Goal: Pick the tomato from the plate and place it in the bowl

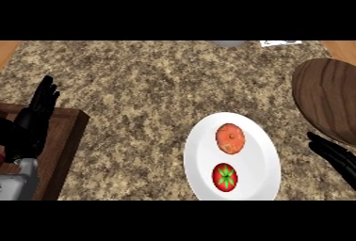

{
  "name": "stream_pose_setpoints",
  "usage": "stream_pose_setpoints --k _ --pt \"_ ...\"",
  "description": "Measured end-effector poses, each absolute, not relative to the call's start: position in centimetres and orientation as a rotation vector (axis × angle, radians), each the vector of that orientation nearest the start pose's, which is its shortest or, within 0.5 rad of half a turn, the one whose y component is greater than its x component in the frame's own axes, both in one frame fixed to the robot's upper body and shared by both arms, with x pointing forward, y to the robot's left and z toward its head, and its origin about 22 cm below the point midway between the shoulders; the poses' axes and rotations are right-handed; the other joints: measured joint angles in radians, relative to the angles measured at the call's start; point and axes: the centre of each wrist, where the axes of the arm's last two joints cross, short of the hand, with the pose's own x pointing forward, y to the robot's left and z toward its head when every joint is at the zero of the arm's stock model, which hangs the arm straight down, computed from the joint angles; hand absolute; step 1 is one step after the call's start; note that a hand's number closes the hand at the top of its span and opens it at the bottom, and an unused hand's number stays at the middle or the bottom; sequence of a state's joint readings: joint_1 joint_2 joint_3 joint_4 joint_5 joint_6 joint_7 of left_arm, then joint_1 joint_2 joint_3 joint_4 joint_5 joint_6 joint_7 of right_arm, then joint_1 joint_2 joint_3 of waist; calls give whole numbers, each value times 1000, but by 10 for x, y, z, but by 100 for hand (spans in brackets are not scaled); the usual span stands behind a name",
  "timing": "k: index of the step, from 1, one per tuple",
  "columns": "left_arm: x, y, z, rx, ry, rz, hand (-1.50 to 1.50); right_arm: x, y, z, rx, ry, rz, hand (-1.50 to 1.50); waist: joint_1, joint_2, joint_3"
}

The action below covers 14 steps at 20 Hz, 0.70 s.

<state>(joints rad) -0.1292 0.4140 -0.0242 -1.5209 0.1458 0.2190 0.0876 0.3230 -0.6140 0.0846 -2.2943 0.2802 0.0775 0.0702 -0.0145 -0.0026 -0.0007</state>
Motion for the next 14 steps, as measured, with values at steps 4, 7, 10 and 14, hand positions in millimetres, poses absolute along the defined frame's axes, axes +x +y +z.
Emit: stream_pose_setpoints --k 4,7,10,14 --pt "276 303 54 333 -1573 -67 0 156 -268 174 -514 -1722 911 -150 14 2 0" --pt "281 300 55 328 -1577 -72 0 166 -258 190 -524 -1656 1000 -150 22 4 -1" --pt "281 299 53 319 -1578 -87 0 176 -249 196 -546 -1546 1129 -150 35 6 -2" --pt "284 299 56 310 -1577 -90 0 197 -233 199 -549 -1402 1251 -150 43 7 -2"
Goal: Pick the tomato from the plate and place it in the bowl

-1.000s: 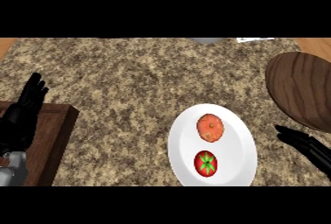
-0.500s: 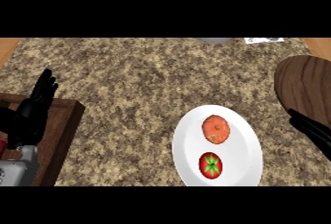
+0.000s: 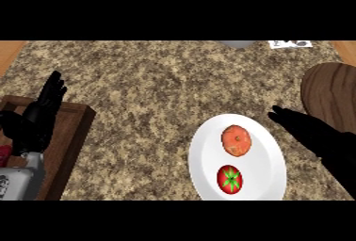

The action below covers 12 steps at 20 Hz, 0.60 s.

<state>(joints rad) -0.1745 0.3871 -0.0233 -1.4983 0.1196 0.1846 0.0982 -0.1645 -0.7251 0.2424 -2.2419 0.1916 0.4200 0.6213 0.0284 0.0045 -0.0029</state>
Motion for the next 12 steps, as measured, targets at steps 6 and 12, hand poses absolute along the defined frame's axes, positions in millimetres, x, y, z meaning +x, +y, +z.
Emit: stream_pose_setpoints --k 6,12 --pt "282 298 57 318 -1572 -88 0 226 -204 189 -480 -1226 1391 -150 -4 -1 1" --pt "281 297 54 319 -1566 -84 0 244 -181 169 -422 -1070 1507 -150 -14 -3 2"
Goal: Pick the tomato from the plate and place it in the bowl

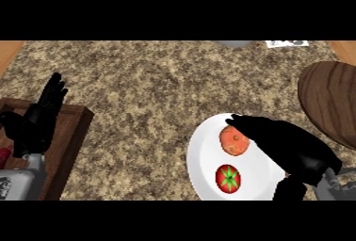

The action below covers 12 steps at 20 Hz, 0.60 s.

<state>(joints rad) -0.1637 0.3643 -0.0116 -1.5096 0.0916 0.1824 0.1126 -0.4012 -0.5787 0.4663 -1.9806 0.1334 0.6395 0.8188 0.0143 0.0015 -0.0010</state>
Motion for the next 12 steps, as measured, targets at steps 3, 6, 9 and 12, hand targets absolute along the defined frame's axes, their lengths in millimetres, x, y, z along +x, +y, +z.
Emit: stream_pose_setpoints --k 3,6,9,12 --pt "278 305 52 323 -1564 -77 0 250 -175 159 -399 -1009 1552 -150 -3 -1 0" --pt "273 298 54 325 -1568 -77 0 249 -166 150 -414 -979 1587 -150 -5 -2 0" --pt "277 302 62 328 -1571 -71 0 244 -155 143 -476 -998 1620 -150 -8 -2 1" --pt "277 307 61 327 -1570 -67 0 233 -152 138 -538 -1026 1637 -150 -12 -2 1"
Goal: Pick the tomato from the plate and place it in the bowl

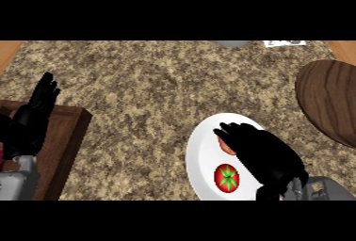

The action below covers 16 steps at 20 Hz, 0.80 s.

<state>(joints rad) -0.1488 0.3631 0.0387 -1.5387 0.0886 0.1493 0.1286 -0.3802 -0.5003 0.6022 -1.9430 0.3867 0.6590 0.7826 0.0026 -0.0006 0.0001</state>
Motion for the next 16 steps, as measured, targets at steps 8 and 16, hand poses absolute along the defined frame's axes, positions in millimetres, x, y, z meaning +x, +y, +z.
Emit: stream_pose_setpoints --k 8,16 --pt "273 311 52 325 -1571 -66 0 230 -151 104 -546 -1010 1638 -150 -2 0 0" --pt "276 314 53 336 -1573 -64 0 221 -146 80 -542 -964 1641 -150 -2 0 0"
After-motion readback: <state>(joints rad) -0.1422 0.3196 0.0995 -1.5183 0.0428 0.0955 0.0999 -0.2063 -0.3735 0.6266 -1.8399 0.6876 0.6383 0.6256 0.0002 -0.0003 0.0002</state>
